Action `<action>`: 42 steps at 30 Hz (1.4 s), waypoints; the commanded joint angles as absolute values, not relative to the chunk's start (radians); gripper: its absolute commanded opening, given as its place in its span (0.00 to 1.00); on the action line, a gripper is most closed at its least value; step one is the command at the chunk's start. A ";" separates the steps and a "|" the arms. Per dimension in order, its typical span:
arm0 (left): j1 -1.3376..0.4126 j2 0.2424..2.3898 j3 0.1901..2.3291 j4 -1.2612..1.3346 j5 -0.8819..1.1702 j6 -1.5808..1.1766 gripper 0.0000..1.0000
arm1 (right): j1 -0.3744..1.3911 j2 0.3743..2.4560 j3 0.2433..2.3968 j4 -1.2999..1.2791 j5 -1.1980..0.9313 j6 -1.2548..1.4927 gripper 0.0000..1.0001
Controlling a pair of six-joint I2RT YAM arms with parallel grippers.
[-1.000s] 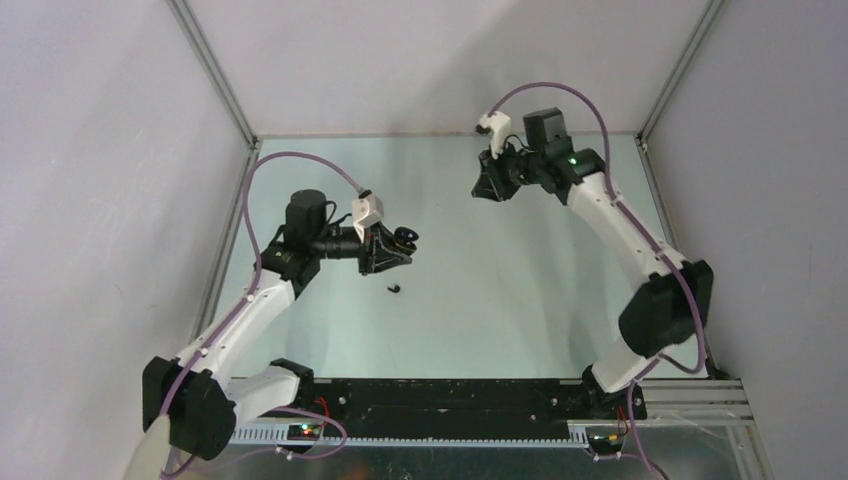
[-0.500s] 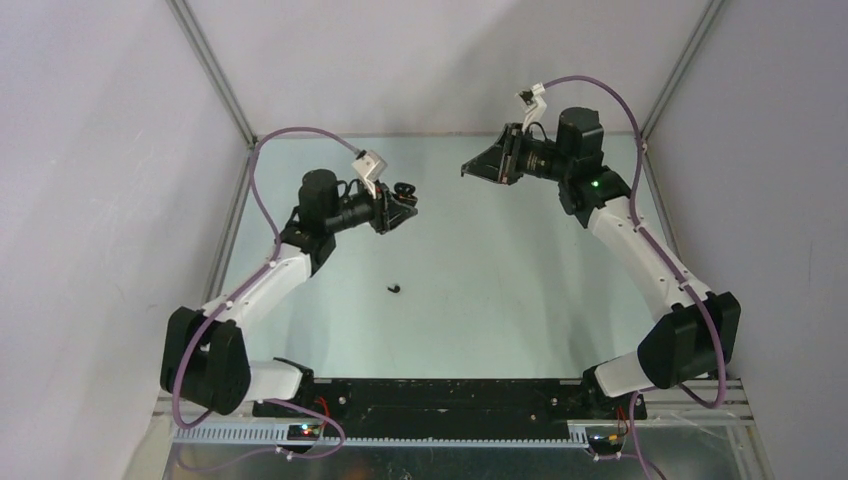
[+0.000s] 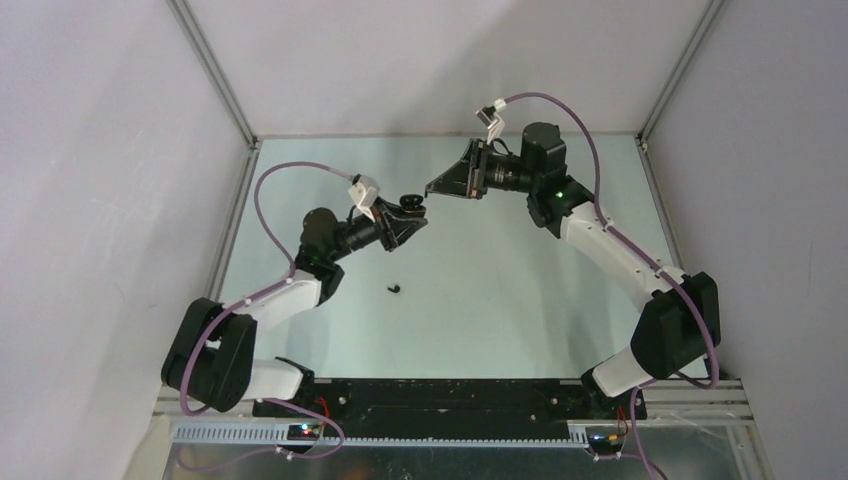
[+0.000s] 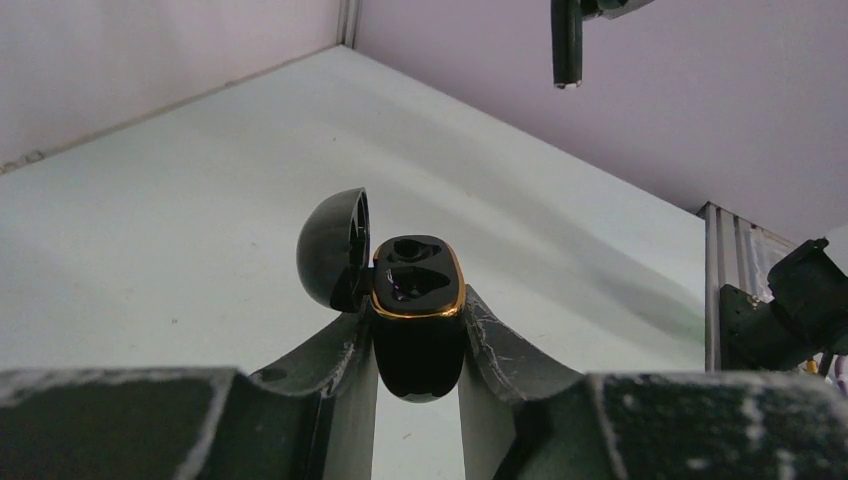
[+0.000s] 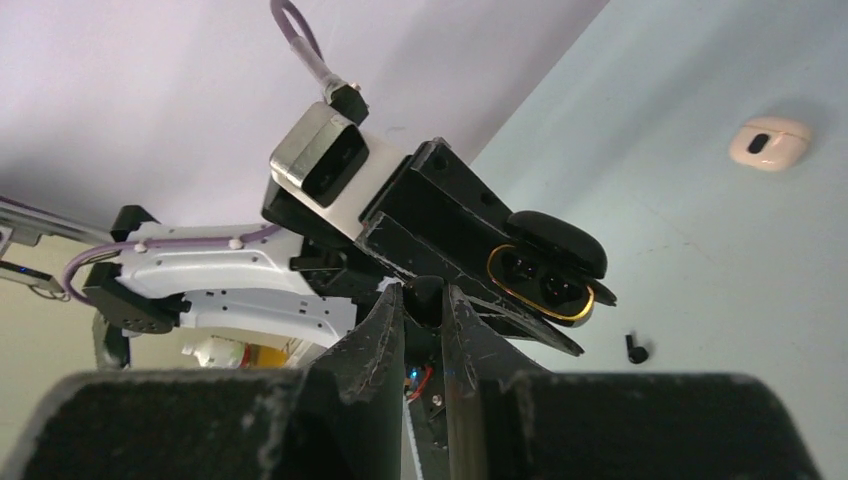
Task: Insert the wireless bluetooth earbuds into the charging case
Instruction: Place the earbud in the charging case.
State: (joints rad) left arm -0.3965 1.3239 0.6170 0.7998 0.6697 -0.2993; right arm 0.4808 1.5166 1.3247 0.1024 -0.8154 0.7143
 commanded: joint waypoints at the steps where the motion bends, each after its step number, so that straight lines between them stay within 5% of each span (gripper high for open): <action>1: -0.402 1.316 0.574 1.088 0.665 -0.333 0.00 | 0.505 1.512 1.308 0.198 -0.840 0.761 0.12; 12: -0.432 1.321 0.424 1.384 0.529 -0.192 0.00 | 0.578 1.509 1.302 0.233 -0.876 0.719 0.12; 42: -0.498 1.324 0.393 1.434 0.465 -0.222 0.00 | 0.639 1.542 1.420 0.050 -0.840 0.430 0.12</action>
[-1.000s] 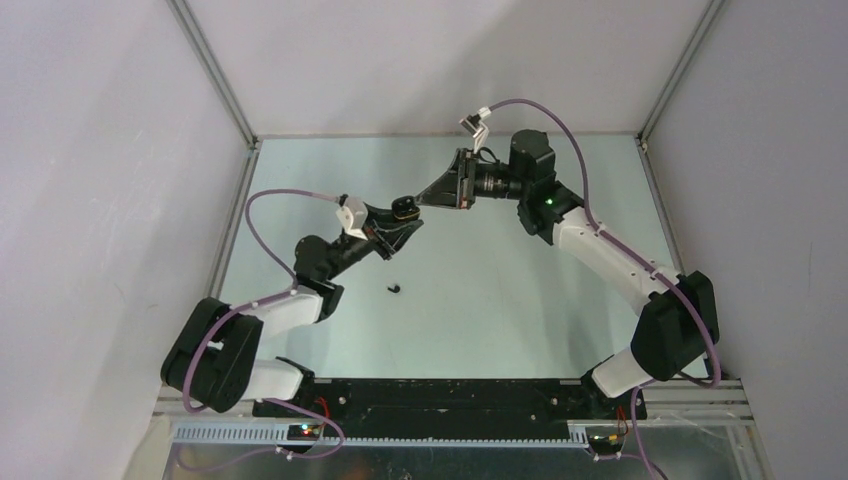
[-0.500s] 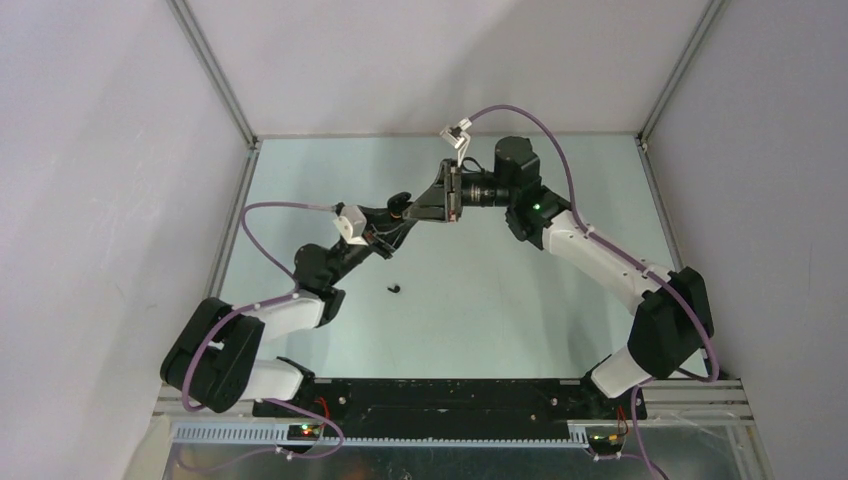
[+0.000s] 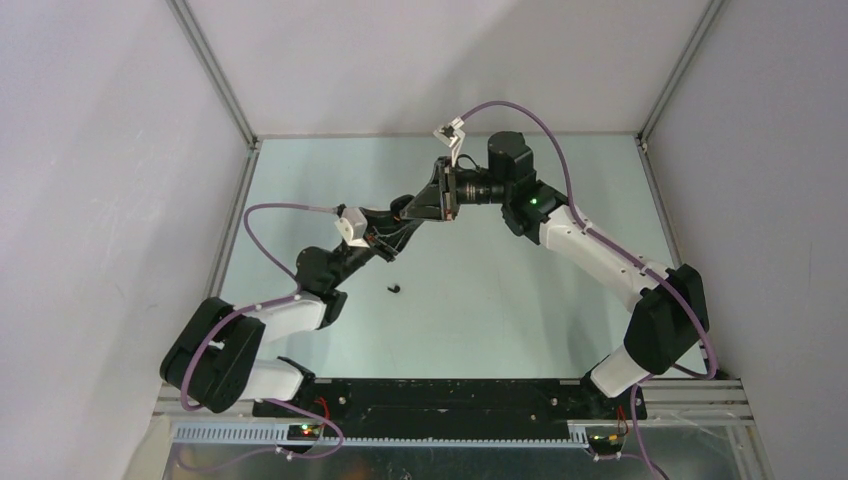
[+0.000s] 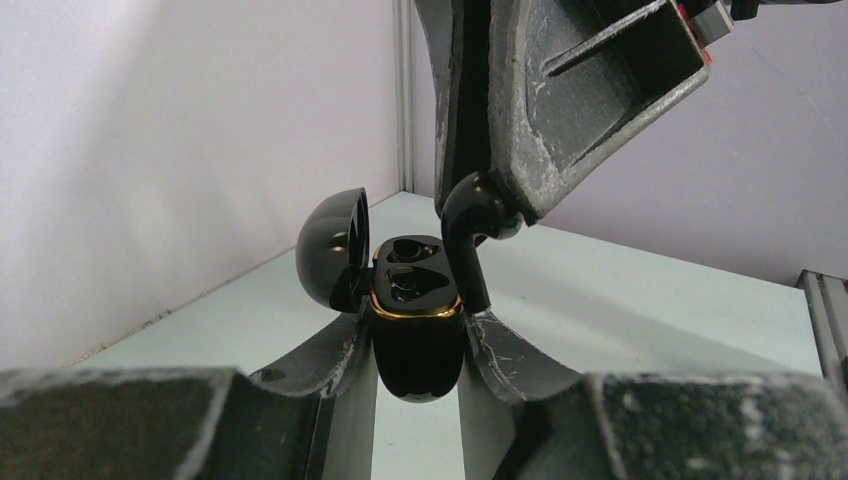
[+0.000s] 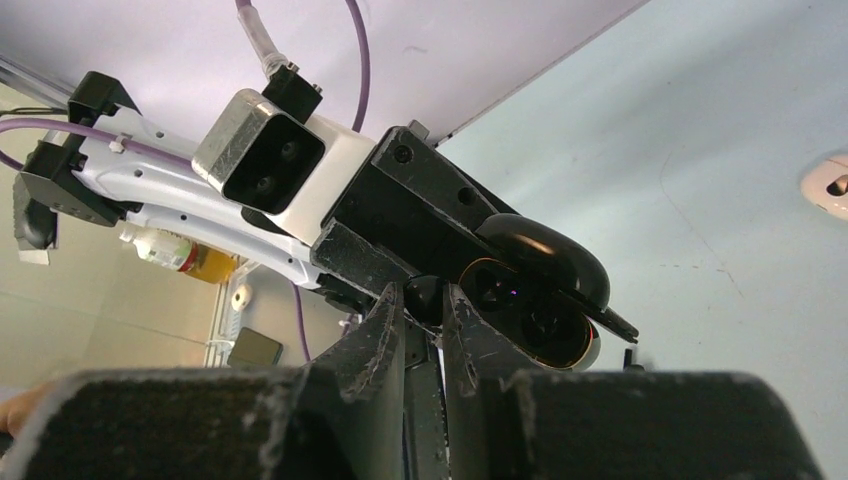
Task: Insert the wireless bluetooth earbuds into the charging case
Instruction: Place the earbud in the charging case.
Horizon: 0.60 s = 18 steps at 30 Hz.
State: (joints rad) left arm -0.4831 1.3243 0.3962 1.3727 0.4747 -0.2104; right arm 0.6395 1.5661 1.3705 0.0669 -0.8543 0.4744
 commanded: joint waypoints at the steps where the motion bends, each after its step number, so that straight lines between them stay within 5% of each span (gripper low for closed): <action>1: -0.500 1.325 0.395 1.434 0.465 -0.223 0.00 | 0.640 1.543 1.420 0.045 -0.835 0.427 0.11; 18: -0.509 1.332 0.395 1.393 0.396 -0.196 0.00 | 0.612 1.527 1.427 0.047 -0.810 0.475 0.11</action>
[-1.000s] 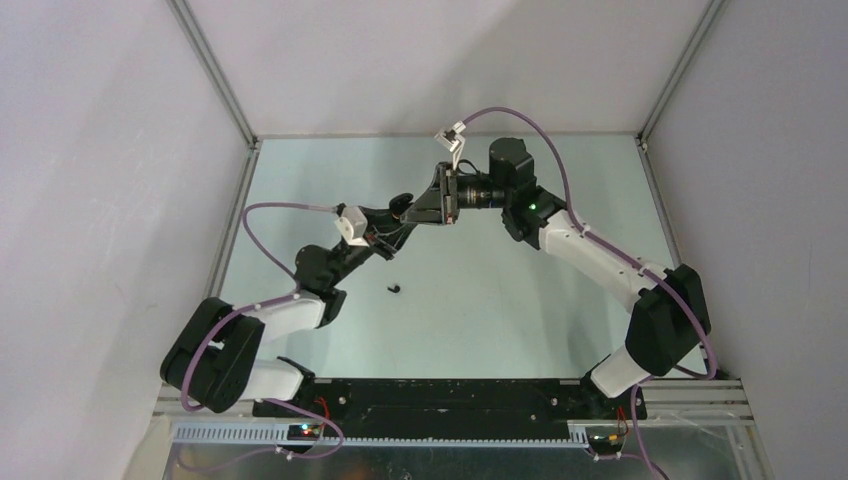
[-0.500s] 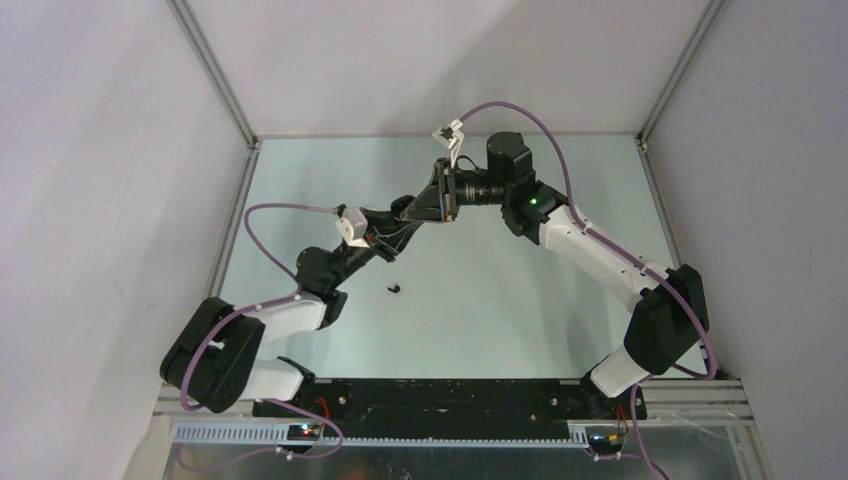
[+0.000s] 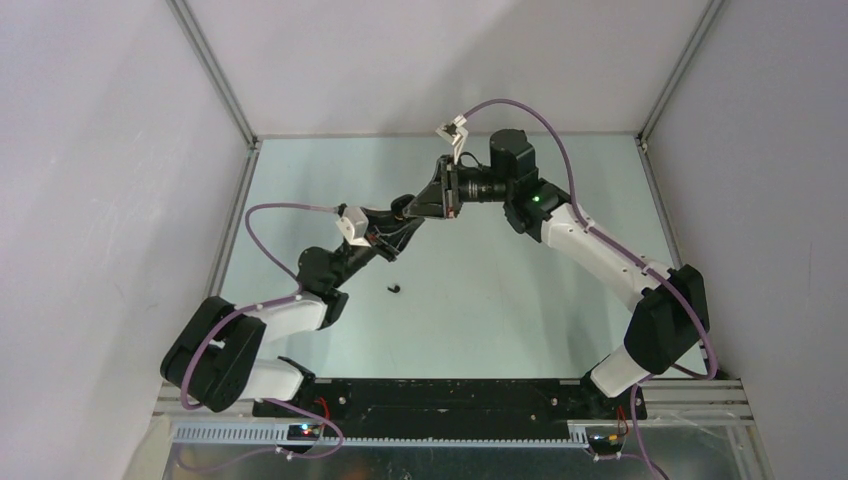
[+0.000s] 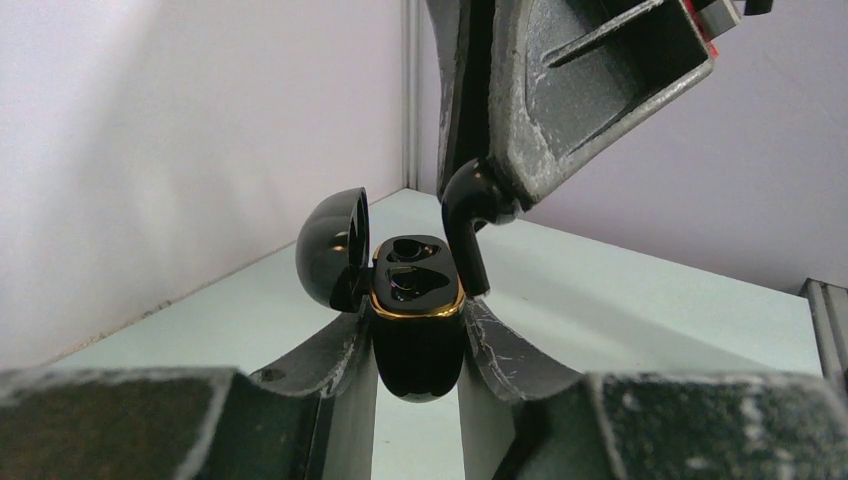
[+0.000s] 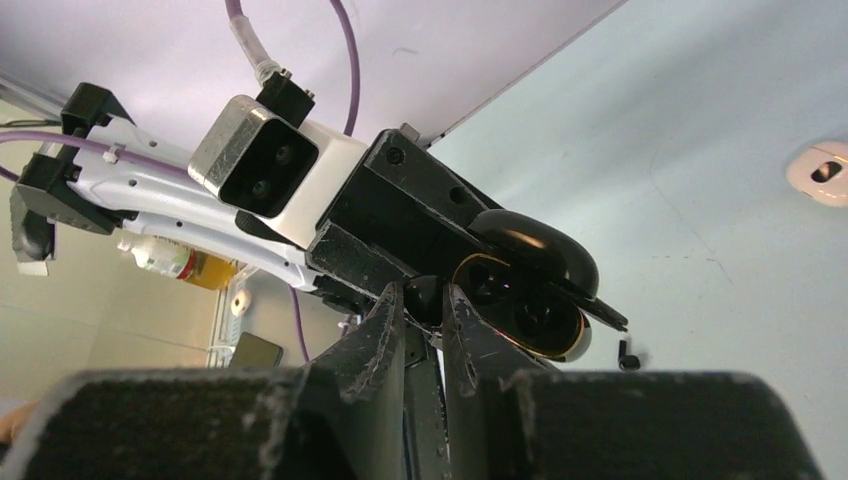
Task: Insert the wireless bluetooth earbuds into the charging case
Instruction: Place the earbud in the charging case.
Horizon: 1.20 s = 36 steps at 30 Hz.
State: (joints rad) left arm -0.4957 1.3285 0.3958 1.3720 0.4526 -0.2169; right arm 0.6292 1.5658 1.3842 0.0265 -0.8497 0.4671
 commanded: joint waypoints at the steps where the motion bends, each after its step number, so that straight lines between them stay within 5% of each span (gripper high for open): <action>1: -0.510 1.334 0.395 1.387 0.391 -0.199 0.00 | 0.610 1.527 1.427 0.038 -0.791 0.468 0.11; 36: -0.536 1.328 0.394 1.408 0.397 -0.204 0.00 | 0.625 1.577 1.430 0.053 -0.812 0.507 0.11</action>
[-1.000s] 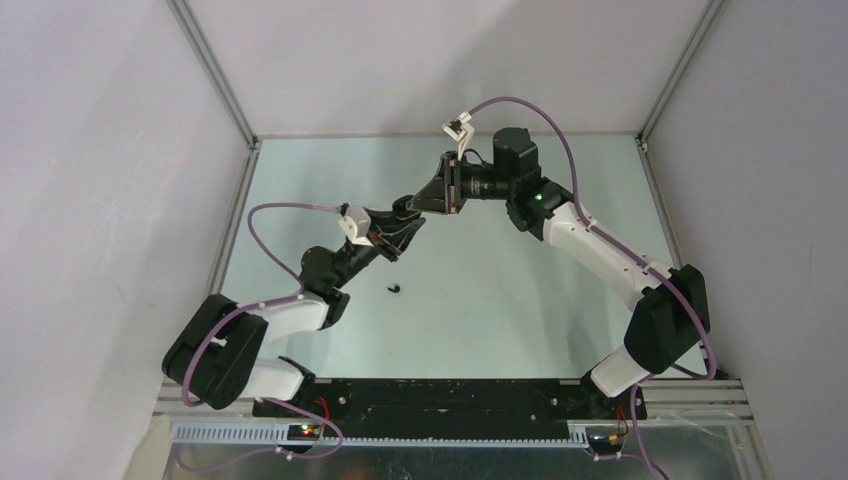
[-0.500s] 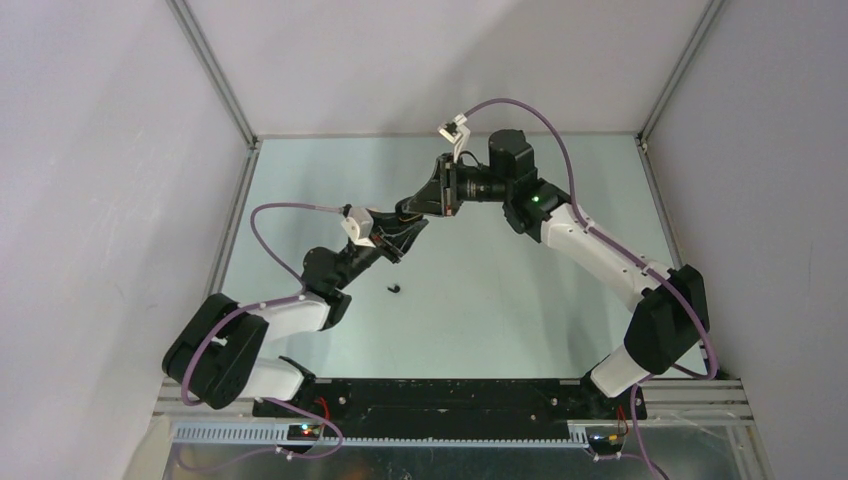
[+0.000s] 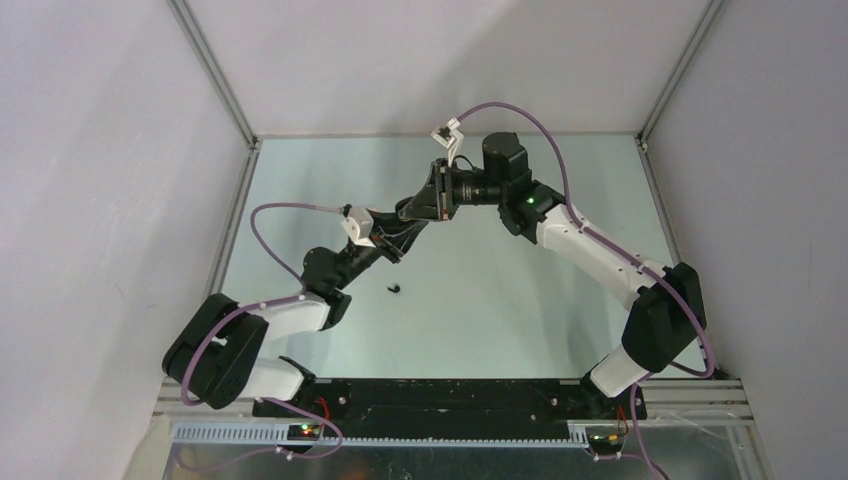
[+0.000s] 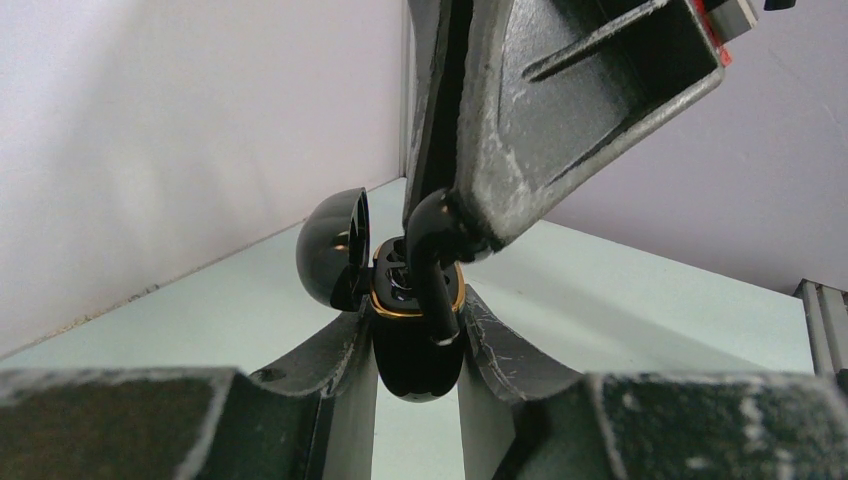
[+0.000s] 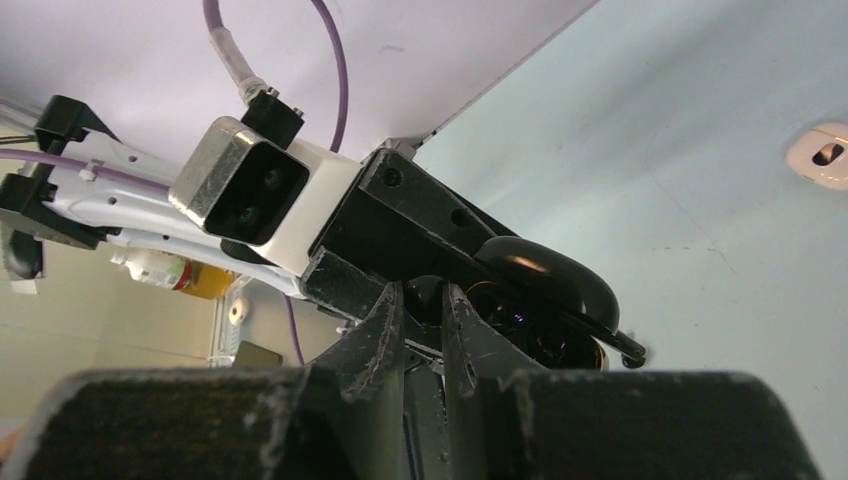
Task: Insert the wireless bluetooth earbuds into the charging case
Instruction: Place the earbud in the charging case.
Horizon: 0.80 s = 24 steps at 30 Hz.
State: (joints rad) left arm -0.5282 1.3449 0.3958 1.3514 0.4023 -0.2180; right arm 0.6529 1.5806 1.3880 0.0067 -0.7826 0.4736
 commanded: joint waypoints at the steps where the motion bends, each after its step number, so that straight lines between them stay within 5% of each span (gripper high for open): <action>1: -0.537 1.329 0.394 1.408 0.398 -0.204 0.00 | 0.618 1.578 1.427 0.087 -0.823 0.544 0.11; 6: -0.537 1.331 0.396 1.407 0.404 -0.204 0.00 | 0.578 1.576 1.399 0.187 -0.871 0.636 0.11; 24: -0.536 1.323 0.395 1.420 0.422 -0.218 0.00 | 0.661 1.595 1.456 -0.053 -0.711 0.415 0.10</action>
